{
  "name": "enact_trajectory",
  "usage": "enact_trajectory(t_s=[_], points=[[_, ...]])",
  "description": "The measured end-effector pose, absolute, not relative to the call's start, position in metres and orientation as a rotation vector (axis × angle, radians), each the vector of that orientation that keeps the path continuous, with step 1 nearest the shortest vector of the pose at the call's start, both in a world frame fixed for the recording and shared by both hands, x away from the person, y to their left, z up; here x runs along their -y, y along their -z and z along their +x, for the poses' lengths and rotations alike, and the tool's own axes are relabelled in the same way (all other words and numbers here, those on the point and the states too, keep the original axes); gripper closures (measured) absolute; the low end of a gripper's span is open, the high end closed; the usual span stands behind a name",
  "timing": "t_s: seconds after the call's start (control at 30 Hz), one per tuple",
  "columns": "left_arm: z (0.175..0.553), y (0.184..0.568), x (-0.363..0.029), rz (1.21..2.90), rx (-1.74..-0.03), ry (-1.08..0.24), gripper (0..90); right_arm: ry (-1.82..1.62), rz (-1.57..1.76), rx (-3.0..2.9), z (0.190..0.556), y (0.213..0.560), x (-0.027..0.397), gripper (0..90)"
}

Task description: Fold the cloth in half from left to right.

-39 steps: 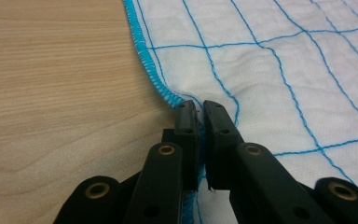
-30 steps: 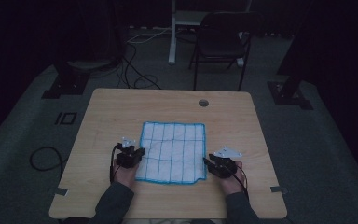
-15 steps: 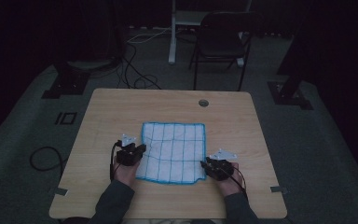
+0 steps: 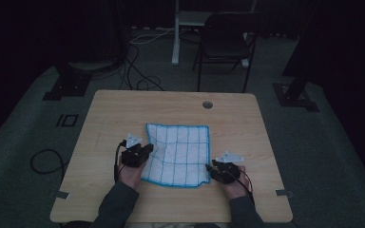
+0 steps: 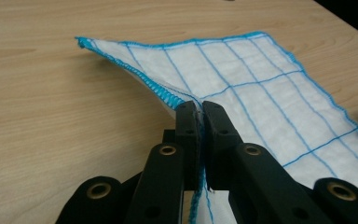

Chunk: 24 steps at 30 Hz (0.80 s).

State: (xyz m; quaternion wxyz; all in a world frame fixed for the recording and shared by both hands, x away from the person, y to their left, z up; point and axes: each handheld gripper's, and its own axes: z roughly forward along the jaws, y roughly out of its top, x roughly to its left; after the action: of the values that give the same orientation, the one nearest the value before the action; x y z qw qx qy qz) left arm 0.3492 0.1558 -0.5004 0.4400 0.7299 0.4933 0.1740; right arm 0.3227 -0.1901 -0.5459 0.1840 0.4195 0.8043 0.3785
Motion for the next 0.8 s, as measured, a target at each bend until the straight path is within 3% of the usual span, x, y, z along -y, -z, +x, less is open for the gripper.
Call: enact_trajectory(t_s=[0.8], points=[[0.349,0.474,-0.131,1.817,-1.112,-0.431,87.6,-1.06,1.209,-2.264,0.324,0.546,0.192,58.5]])
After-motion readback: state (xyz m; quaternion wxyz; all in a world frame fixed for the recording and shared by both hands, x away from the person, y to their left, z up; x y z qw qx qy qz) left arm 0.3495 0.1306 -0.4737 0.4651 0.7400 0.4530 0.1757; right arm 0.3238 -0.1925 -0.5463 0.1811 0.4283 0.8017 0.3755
